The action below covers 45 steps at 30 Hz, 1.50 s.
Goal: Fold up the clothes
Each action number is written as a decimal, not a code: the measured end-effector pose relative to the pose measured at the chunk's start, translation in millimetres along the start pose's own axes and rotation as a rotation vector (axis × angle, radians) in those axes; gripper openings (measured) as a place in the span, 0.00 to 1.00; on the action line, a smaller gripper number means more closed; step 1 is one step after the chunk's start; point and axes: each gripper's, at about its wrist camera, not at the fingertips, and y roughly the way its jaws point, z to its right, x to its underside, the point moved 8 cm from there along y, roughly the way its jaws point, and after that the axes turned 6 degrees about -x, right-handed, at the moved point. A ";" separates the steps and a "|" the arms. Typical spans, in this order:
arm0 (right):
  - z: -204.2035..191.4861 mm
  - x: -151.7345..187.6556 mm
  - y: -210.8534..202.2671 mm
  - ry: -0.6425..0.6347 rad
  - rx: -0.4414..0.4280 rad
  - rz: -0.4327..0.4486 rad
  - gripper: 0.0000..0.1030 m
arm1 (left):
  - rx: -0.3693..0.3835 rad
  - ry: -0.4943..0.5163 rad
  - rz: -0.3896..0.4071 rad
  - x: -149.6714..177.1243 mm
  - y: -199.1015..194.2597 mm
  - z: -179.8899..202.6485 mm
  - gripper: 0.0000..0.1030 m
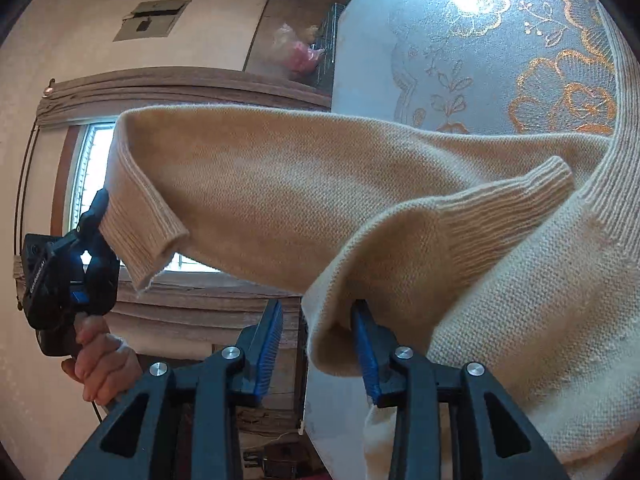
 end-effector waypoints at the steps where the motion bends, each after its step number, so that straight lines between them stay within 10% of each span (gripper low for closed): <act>1: 2.0 -2.1 5.9 -0.014 0.016 -0.004 0.36 | 0.002 0.010 -0.002 1.7 -0.4 1.4 0.05; 4: 13.3 -2.7 25.0 -0.085 0.171 -0.053 0.36 | 0.000 0.043 -0.012 8.7 1.4 3.8 0.05; 7: 13.3 -1.1 29.0 -0.066 0.123 -0.014 0.05 | -0.017 0.054 -0.015 13.2 6.8 0.2 0.05; 9: 13.7 -1.9 29.4 -0.066 0.122 0.025 0.04 | -0.007 0.022 -0.021 12.7 11.4 -6.2 0.06; 15: -37.6 5.9 4.2 -0.095 -0.170 0.141 0.03 | -0.030 -0.024 -0.047 15.8 23.7 -22.5 0.06; 21: -147.0 23.2 -118.2 -0.290 -0.370 0.316 0.03 | -0.045 -0.113 -0.043 5.1 18.6 -35.9 0.06; 27: -224.3 55.9 -282.6 -0.486 -0.326 0.583 0.03 | -0.029 -0.203 0.011 -21.7 -12.7 -45.9 0.06; 38: -181.2 151.5 -596.1 -0.345 0.147 1.126 0.03 | -0.200 -0.257 0.152 -51.3 -70.7 -66.6 0.06; 45: -100.0 188.3 -721.1 -0.031 0.970 1.182 0.15 | -0.310 -0.266 0.142 -32.7 -65.6 -87.1 0.06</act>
